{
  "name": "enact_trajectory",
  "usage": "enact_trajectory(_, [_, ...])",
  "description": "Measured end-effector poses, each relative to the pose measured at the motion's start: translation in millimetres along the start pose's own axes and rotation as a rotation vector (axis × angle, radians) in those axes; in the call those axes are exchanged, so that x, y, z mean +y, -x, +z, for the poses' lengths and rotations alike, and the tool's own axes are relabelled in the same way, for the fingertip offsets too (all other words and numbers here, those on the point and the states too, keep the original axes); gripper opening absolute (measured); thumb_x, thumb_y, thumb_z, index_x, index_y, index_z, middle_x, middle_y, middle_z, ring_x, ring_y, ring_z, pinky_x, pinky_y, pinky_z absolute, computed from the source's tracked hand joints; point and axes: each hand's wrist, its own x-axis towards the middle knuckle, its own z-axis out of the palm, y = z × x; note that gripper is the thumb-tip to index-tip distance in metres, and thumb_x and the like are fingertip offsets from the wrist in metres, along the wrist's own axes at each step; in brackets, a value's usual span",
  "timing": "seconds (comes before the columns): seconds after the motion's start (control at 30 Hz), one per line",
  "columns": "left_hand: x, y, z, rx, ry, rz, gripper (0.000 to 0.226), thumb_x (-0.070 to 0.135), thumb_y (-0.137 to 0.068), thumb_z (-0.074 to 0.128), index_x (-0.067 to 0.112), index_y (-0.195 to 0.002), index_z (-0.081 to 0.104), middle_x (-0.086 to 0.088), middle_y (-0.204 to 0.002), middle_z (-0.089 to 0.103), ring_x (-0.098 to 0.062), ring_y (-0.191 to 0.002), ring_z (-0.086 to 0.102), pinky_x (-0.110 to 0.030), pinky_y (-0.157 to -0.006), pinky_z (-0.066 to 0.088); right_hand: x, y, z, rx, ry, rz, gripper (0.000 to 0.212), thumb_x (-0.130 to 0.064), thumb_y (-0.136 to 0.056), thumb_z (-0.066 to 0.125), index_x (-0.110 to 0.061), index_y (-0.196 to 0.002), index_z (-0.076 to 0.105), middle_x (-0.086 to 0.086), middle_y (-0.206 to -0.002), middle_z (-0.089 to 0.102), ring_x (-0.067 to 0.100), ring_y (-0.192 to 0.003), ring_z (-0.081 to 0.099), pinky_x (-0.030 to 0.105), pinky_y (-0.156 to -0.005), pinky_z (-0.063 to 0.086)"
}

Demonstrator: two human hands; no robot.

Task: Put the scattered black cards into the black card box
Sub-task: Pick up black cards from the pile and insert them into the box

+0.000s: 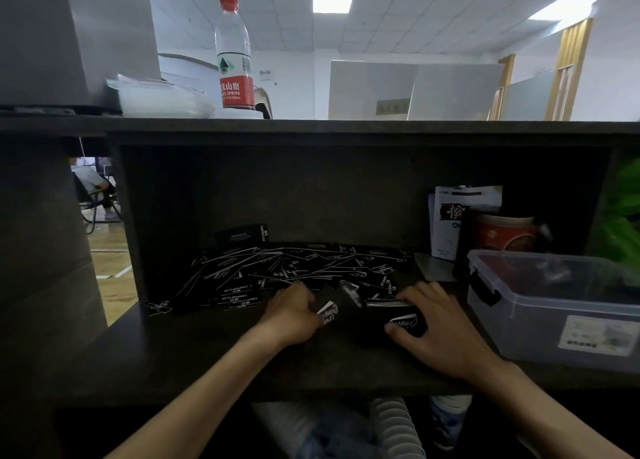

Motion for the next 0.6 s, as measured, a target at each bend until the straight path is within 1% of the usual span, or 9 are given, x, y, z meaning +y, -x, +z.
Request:
enact_trajectory(0.1, [15.8,-3.0,4.4,0.043,0.172,0.173,0.017,0.013,-0.093,0.06,0.028,-0.097,0.064,0.01,-0.095,0.065,-0.004,-0.091,0.062,-0.016,-0.069,0.045,1.8,-0.7,2.2,-0.001,-0.015,-0.006,0.054,-0.076,-0.077,0.048,-0.043,-0.121,0.045,-0.026,-0.124,0.041,-0.002,-0.115,0.039,0.034,-0.098,0.039])
enact_trajectory(0.17, [30.3,-3.4,8.7,-0.061,0.299,0.232,0.023,0.012,-0.096,0.054,0.029,-0.094,0.069,0.011,-0.095,0.068,0.003,-0.087,0.063,-0.011,-0.066,0.045,3.3,-0.8,3.1,-0.002,-0.037,0.007,0.066,-0.075,-0.076,0.05,-0.045,-0.133,0.036,-0.027,-0.135,0.036,-0.003,-0.124,0.034,0.034,-0.103,0.033])
enact_trajectory(0.23, [40.2,-7.8,12.4,-0.194,0.4,0.219,0.027,0.015,-0.099,0.049,0.03,-0.096,0.071,0.01,-0.098,0.07,0.003,-0.089,0.064,-0.012,-0.068,0.047,4.0,-0.5,4.3,-0.01,-0.024,0.006,0.068,-0.075,-0.076,0.048,-0.047,-0.137,0.033,-0.03,-0.128,0.037,-0.003,-0.123,0.033,0.032,-0.102,0.032])
enact_trajectory(0.33, [45.1,-24.4,12.7,-0.255,0.497,0.175,0.03,0.013,-0.102,0.04,0.02,-0.109,0.068,-0.002,-0.108,0.072,-0.012,-0.102,0.066,-0.029,-0.083,0.052,4.3,-2.1,5.6,-0.016,0.04,-0.005,0.059,-0.077,-0.078,0.043,-0.045,-0.127,0.045,-0.029,-0.111,0.042,-0.002,-0.108,0.036,0.032,-0.093,0.037])
enact_trajectory(0.37, [44.3,-33.9,12.2,-0.2,0.428,0.193,0.03,0.011,-0.102,0.039,0.017,-0.115,0.066,-0.004,-0.113,0.07,-0.016,-0.106,0.066,-0.033,-0.09,0.052,4.3,-2.5,5.9,-0.009,0.04,-0.003,0.057,-0.077,-0.078,0.043,-0.044,-0.125,0.047,-0.028,-0.108,0.042,-0.003,-0.105,0.035,0.033,-0.092,0.038])
enact_trajectory(0.43, [39.5,-56.6,13.3,-0.107,0.032,0.291,0.034,0.011,-0.1,0.044,0.016,-0.13,0.059,-0.006,-0.131,0.06,-0.024,-0.121,0.057,-0.034,-0.102,0.045,5.4,-2.8,6.7,0.005,0.033,-0.002,0.055,-0.076,-0.078,0.044,-0.044,-0.122,0.048,-0.028,-0.105,0.041,-0.004,-0.102,0.034,0.032,-0.09,0.038])
enact_trajectory(0.5, [33.4,-69.4,20.8,-0.174,-0.324,0.386,0.04,0.014,-0.097,0.053,0.018,-0.137,0.054,-0.006,-0.144,0.049,-0.026,-0.135,0.042,-0.036,-0.112,0.035,5.8,-2.5,7.0,0.007,0.028,-0.006,0.053,-0.076,-0.078,0.045,-0.045,-0.12,0.048,-0.028,-0.103,0.04,-0.005,-0.1,0.033,0.032,-0.089,0.039])
enact_trajectory(0.53, [30.0,-73.4,28.3,-0.229,-0.393,0.4,0.046,0.014,-0.093,0.06,0.019,-0.138,0.052,-0.006,-0.144,0.047,-0.025,-0.137,0.039,-0.037,-0.114,0.032,5.5,-2.4,6.8,0.006,0.026,-0.008,0.052,-0.076,-0.078,0.045,-0.046,-0.119,0.048,-0.029,-0.103,0.04,-0.005,-0.099,0.033,0.031,-0.089,0.039])
enact_trajectory(0.6, [27.9,-77.6,43.9,-0.254,-0.357,0.401,0.054,0.016,-0.087,0.07,0.02,-0.137,0.051,-0.005,-0.14,0.049,-0.023,-0.133,0.044,-0.036,-0.111,0.036,4.6,-1.7,6.1,0.01,0.018,-0.012,0.048,-0.076,-0.078,0.045,-0.047,-0.116,0.048,-0.029,-0.102,0.042,-0.006,-0.099,0.034,0.03,-0.088,0.038])
